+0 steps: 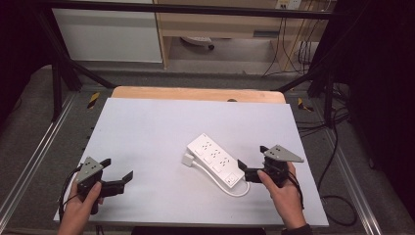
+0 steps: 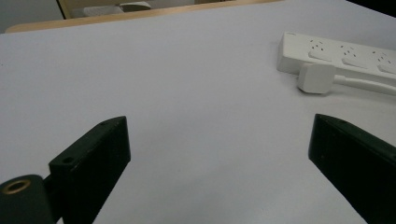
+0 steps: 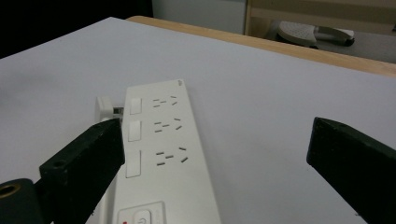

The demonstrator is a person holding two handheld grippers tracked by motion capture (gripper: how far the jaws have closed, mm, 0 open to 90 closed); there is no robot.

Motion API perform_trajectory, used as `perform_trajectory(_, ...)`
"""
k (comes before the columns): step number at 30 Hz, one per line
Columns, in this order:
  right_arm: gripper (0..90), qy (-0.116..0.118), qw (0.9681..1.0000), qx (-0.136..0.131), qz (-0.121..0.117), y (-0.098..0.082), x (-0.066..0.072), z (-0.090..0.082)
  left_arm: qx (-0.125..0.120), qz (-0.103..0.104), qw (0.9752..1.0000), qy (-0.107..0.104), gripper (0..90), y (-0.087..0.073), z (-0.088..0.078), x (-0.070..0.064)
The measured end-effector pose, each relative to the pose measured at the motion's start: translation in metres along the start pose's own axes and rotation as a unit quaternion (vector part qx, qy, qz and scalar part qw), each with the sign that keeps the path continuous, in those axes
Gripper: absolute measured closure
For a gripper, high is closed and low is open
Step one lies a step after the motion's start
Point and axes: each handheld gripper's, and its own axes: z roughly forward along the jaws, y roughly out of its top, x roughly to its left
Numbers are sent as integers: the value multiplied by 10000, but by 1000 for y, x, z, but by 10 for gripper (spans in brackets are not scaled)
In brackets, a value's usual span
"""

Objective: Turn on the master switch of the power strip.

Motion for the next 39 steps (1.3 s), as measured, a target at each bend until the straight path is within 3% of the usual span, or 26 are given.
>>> perform_trajectory(25, 36, -643, 9972, -55, 379, -24, -55, -42, -16, 20, 10000, 26, 57, 0, -1, 0)
perform_trajectory(39, 30, -817, 9951, 60, 554, -46, -73, -51, -14, -7, 10000, 6, 57, 0, -1, 1)
